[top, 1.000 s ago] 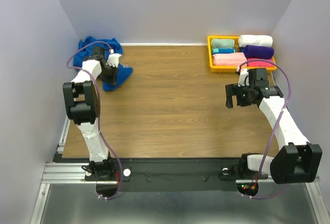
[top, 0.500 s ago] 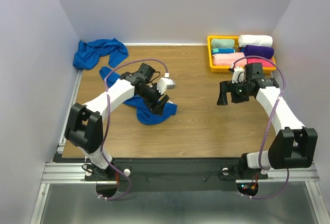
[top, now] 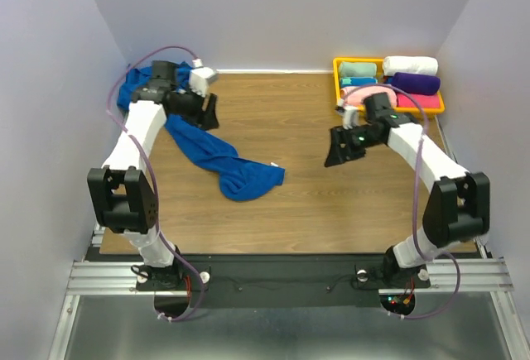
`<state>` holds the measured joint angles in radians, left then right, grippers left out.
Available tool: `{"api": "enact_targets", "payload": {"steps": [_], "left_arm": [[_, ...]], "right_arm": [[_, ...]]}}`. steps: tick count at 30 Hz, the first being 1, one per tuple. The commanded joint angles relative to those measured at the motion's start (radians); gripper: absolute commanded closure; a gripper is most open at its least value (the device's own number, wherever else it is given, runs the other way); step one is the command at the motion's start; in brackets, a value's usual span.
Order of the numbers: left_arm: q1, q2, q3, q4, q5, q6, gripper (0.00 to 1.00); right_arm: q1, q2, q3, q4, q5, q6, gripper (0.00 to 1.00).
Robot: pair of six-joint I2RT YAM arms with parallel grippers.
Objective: Roll the towels
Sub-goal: Move the towel to the center of the board
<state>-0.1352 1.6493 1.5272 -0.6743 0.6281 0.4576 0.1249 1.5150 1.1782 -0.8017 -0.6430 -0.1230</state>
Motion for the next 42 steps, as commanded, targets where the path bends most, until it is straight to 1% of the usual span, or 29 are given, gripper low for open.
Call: {"api": "enact_targets", "payload": {"steps": [1, 2, 3, 5, 6, 8, 9, 12, 13, 16, 18, 22, 25, 27, 28, 29, 30, 31, 34, 37, 38, 40, 41, 42], "left_arm": [[0.126, 0.038, 0.05, -0.047, 0.028, 0.006, 0.34], [0.161, 0.043, 0.054, -0.053, 0.021, 0.003, 0.33], [0.211, 0.055, 0.062, -0.053, -0.002, -0.017, 0.32], [0.262, 0.064, 0.067, -0.056, -0.013, -0.026, 0.31], [0.307, 0.072, 0.073, -0.057, -0.021, -0.036, 0.31], [0.354, 0.076, 0.079, -0.065, -0.027, -0.034, 0.3], [0.391, 0.082, 0.086, -0.076, -0.036, -0.027, 0.3], [0.434, 0.086, 0.09, -0.103, -0.036, -0.005, 0.3], [0.443, 0.086, 0.085, -0.108, -0.036, 0.004, 0.3], [0.47, 0.078, 0.062, -0.119, -0.034, 0.023, 0.3], [0.473, 0.069, 0.036, -0.114, -0.034, 0.027, 0.3], [0.474, 0.063, 0.014, -0.104, -0.031, 0.03, 0.3], [0.477, 0.069, 0.013, -0.099, -0.033, 0.032, 0.3], [0.479, 0.076, 0.022, -0.103, -0.031, 0.032, 0.3], [0.482, 0.079, 0.025, -0.103, -0.031, 0.032, 0.3], [0.48, 0.083, 0.025, -0.1, -0.031, 0.032, 0.31], [0.482, 0.086, 0.031, -0.102, -0.031, 0.03, 0.31], [0.483, 0.089, 0.036, -0.1, -0.031, 0.03, 0.31], [0.485, 0.101, 0.048, -0.099, -0.031, 0.03, 0.31], [0.486, 0.104, 0.057, -0.097, -0.027, 0.032, 0.32], [0.485, 0.101, 0.056, -0.094, -0.027, 0.042, 0.32], [0.486, 0.087, 0.044, -0.084, -0.024, 0.055, 0.32], [0.485, 0.083, 0.039, -0.074, -0.03, 0.068, 0.32], [0.485, 0.078, 0.031, -0.074, -0.031, 0.078, 0.32]], "right_arm": [[0.188, 0.077, 0.133, 0.11, 0.079, 0.01, 0.35], [0.224, 0.099, 0.17, 0.117, 0.109, 0.005, 0.35], [0.301, 0.158, 0.243, 0.124, 0.173, 0.0, 0.35], [0.375, 0.223, 0.329, 0.128, 0.247, -0.017, 0.35], [0.439, 0.3, 0.413, 0.128, 0.302, -0.02, 0.36], [0.498, 0.382, 0.492, 0.127, 0.35, -0.014, 0.38], [0.546, 0.448, 0.567, 0.124, 0.388, -0.006, 0.39], [0.632, 0.539, 0.655, 0.121, 0.456, -0.01, 0.38], [0.648, 0.594, 0.707, 0.121, 0.486, -0.01, 0.38], [0.69, 0.68, 0.788, 0.116, 0.551, -0.015, 0.38], [0.708, 0.709, 0.813, 0.111, 0.577, -0.023, 0.38], [0.729, 0.74, 0.839, 0.108, 0.579, -0.024, 0.4], [0.737, 0.749, 0.836, 0.102, 0.571, -0.024, 0.45], [0.739, 0.751, 0.825, 0.096, 0.56, -0.026, 0.53], [0.737, 0.751, 0.822, 0.095, 0.557, -0.024, 0.6], [0.737, 0.746, 0.818, 0.091, 0.553, -0.026, 0.67], [0.739, 0.74, 0.805, 0.084, 0.548, -0.026, 0.86], [0.739, 0.714, 0.798, 0.081, 0.546, -0.024, 0.99], [0.736, 0.648, 0.729, 0.073, 0.546, -0.03, 0.99], [0.702, 0.515, 0.672, 0.075, 0.511, -0.018, 0.99], [0.687, 0.437, 0.644, 0.075, 0.496, -0.004, 1.0], [0.628, 0.363, 0.615, 0.073, 0.459, 0.009, 0.99], [0.586, 0.287, 0.582, 0.073, 0.447, 0.011, 0.99], [0.567, 0.254, 0.562, 0.072, 0.441, 0.013, 0.99]]}}
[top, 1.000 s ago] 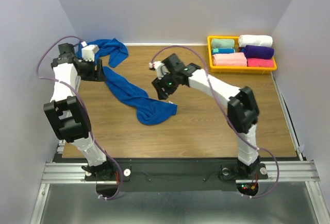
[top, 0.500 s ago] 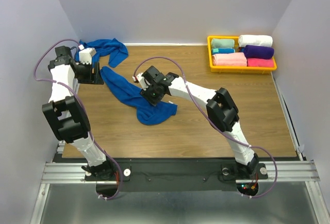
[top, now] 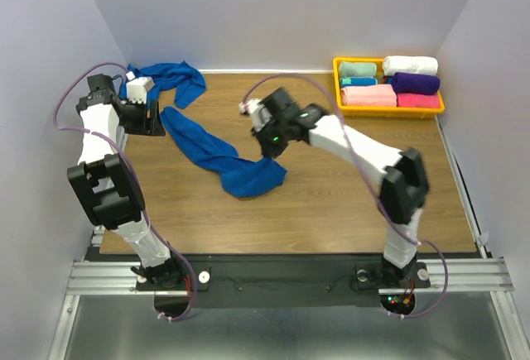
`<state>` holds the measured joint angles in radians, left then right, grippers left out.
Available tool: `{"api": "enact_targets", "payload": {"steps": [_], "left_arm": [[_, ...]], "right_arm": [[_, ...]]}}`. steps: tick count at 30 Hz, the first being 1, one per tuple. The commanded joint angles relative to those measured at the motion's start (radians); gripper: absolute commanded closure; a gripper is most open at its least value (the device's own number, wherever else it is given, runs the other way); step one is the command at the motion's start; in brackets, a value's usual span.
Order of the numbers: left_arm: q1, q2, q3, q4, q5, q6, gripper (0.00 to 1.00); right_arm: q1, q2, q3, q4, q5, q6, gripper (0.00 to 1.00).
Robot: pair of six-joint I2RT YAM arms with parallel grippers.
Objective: Roll the towels
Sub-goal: Move the towel to the center of the board, then flatten the towel
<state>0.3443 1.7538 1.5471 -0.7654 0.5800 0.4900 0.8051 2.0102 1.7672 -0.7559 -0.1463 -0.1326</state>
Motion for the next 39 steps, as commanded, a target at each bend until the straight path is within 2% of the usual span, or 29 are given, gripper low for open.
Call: {"api": "enact_targets", "payload": {"steps": [1, 10, 14, 16, 18, 22, 26, 32, 39], "left_arm": [[0.005, -0.03, 0.01, 0.017, 0.012, 0.061, 0.32], [0.004, -0.03, 0.004, 0.071, 0.0, 0.096, 0.36], [-0.016, 0.007, 0.019, 0.057, 0.007, 0.137, 0.44], [-0.034, 0.025, 0.008, 0.054, 0.009, 0.163, 0.45], [-0.08, 0.024, -0.031, 0.073, 0.003, 0.18, 0.44], [-0.2, 0.007, -0.117, 0.162, -0.095, 0.205, 0.44], [-0.287, 0.042, -0.127, 0.235, -0.138, 0.211, 0.44], [-0.399, 0.119, -0.119, 0.25, -0.117, 0.3, 0.43], [-0.505, 0.177, -0.108, 0.258, -0.08, 0.326, 0.43]], "right_arm": [[-0.133, -0.279, -0.05, 0.024, -0.067, 0.019, 0.99], [-0.355, -0.594, -0.383, 0.023, -0.09, -0.067, 1.0], [-0.467, -0.672, -0.494, 0.023, -0.09, -0.127, 0.99], [-0.495, -0.712, -0.546, 0.02, -0.087, -0.151, 1.0], [-0.497, -0.729, -0.563, 0.02, -0.094, -0.15, 0.99], [-0.498, -0.712, -0.551, 0.009, -0.104, -0.139, 0.99], [-0.497, -0.689, -0.523, -0.005, -0.111, -0.139, 0.99], [-0.497, -0.66, -0.499, -0.022, -0.108, -0.147, 0.99], [-0.497, -0.639, -0.491, -0.028, -0.114, -0.142, 0.99]]}}
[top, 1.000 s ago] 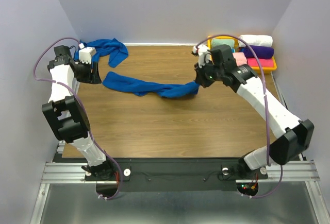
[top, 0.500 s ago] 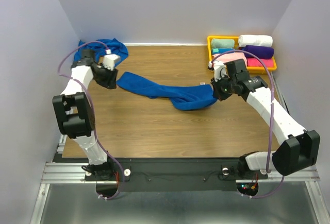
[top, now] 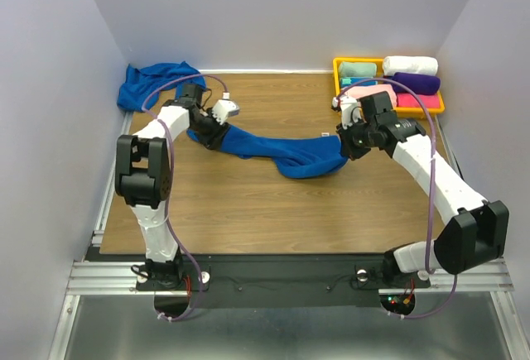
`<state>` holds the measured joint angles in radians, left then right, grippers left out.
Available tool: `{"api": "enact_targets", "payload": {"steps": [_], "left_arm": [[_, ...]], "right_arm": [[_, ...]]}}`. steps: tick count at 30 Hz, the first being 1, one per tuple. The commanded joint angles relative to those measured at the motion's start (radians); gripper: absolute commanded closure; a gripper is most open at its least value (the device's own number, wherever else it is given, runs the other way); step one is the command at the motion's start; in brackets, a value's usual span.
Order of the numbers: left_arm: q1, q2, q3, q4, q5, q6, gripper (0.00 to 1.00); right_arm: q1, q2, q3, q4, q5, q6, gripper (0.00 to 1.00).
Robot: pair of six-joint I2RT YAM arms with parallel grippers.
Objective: Roll the towels
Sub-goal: Flatten the towel
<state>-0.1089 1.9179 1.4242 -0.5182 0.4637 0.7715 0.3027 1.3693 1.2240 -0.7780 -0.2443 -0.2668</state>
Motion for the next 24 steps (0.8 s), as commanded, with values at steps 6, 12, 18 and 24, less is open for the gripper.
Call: {"api": "enact_targets", "payload": {"steps": [6, 12, 18, 24], "left_arm": [[-0.09, 0.069, -0.004, 0.009, 0.009, 0.064, 0.43], [-0.091, 0.046, -0.048, 0.037, -0.051, 0.068, 0.88], [-0.084, -0.368, -0.238, -0.155, 0.061, 0.098, 1.0], [-0.081, -0.609, -0.249, -0.259, 0.069, 0.088, 1.0]], "right_arm": [[0.004, 0.001, 0.058, -0.013, 0.0, -0.025, 0.99], [0.004, -0.006, 0.068, -0.04, 0.0, -0.041, 0.99], [0.0, -0.117, 0.017, -0.125, -0.021, -0.089, 0.99], [-0.002, -0.248, -0.006, -0.202, -0.052, -0.127, 1.0]]}}
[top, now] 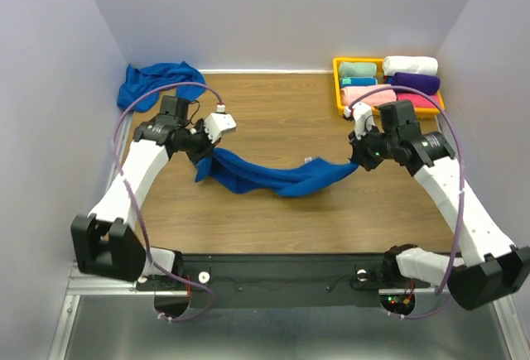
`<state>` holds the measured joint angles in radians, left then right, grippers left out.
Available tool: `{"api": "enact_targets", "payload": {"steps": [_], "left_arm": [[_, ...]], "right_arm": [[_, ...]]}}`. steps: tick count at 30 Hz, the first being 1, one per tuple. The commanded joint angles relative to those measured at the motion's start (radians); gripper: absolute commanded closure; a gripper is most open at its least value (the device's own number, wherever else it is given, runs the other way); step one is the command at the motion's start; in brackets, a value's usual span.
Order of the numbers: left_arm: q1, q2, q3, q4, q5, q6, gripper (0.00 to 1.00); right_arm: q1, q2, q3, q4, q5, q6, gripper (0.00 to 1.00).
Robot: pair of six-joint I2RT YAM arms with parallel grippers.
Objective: Roll the towels
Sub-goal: Flatten the towel
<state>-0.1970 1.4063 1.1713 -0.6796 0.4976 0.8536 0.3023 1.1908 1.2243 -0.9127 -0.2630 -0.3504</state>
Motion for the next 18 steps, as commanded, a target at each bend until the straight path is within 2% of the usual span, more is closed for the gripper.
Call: {"api": "enact_targets", "payload": {"steps": [1, 4, 7, 10, 11, 12, 16, 18], "left_arm": [[0.007, -0.105, 0.014, -0.098, 0.035, 0.002, 1.0], [0.008, -0.072, 0.068, -0.063, 0.032, -0.039, 1.0], [0.013, 0.034, 0.14, 0.067, 0.009, -0.106, 1.0], [0.027, 0.271, 0.279, 0.164, -0.031, -0.206, 1.0], [0.03, 0.272, 0.325, 0.178, -0.042, -0.237, 1.0], [0.03, 0.383, 0.432, 0.183, -0.059, -0.261, 1.0], [0.033, 0.629, 0.686, 0.114, -0.034, -0.317, 0.81], [0.045, 0.703, 0.784, 0.043, -0.007, -0.32, 0.56]], "right_arm": [[-0.003, -0.082, -0.005, -0.074, -0.048, -0.045, 1.0], [-0.003, -0.1, 0.01, -0.078, -0.035, -0.047, 1.0], [-0.002, -0.071, 0.029, -0.074, -0.013, -0.061, 0.99], [-0.002, -0.036, 0.034, -0.048, 0.005, -0.065, 0.99], [-0.002, -0.027, 0.032, -0.048, 0.008, -0.068, 0.99], [-0.003, -0.017, 0.034, -0.038, 0.011, -0.07, 0.99], [-0.003, 0.029, 0.035, -0.018, 0.002, -0.07, 0.99], [-0.003, 0.052, 0.043, -0.017, -0.005, -0.07, 1.0]]}}
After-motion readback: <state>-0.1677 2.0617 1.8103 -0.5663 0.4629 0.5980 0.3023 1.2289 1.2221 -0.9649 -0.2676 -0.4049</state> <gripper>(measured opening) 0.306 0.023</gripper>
